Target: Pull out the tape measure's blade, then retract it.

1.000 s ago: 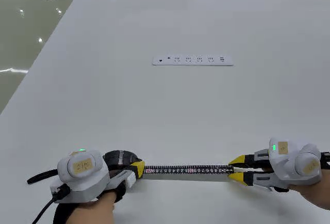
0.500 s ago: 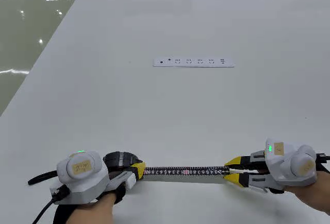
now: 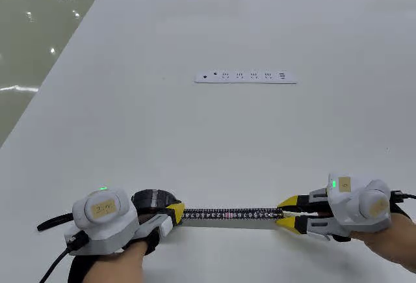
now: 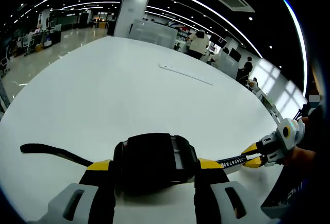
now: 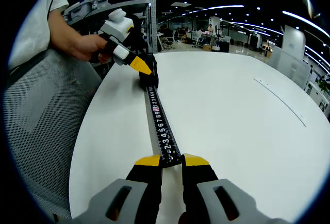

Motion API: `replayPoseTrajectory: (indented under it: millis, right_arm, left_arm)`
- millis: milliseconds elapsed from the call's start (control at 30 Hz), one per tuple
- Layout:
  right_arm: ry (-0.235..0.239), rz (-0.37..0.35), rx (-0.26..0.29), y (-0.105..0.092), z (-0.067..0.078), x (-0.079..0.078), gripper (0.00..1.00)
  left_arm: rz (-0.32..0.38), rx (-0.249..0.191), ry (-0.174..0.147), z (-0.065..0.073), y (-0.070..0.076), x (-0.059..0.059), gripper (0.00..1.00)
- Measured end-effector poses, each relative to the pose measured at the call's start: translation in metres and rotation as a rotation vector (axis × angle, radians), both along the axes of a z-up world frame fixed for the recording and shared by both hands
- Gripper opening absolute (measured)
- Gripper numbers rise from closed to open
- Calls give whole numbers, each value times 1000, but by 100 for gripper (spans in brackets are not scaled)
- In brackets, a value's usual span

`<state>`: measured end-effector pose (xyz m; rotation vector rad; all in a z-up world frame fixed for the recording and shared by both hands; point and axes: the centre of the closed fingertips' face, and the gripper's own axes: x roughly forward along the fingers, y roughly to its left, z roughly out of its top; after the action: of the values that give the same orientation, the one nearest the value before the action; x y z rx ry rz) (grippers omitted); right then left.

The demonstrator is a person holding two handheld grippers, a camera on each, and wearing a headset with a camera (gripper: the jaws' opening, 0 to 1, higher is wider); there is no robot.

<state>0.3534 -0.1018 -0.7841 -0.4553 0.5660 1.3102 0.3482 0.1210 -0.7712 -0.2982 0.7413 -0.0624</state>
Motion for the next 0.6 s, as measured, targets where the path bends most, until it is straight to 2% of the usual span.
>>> replayPoseTrajectory:
  millis: [600]
  right_arm:
    - [12,19,27,21,0,0,10]
  left_arm:
    - [3,-11,1,0,1,0,58]
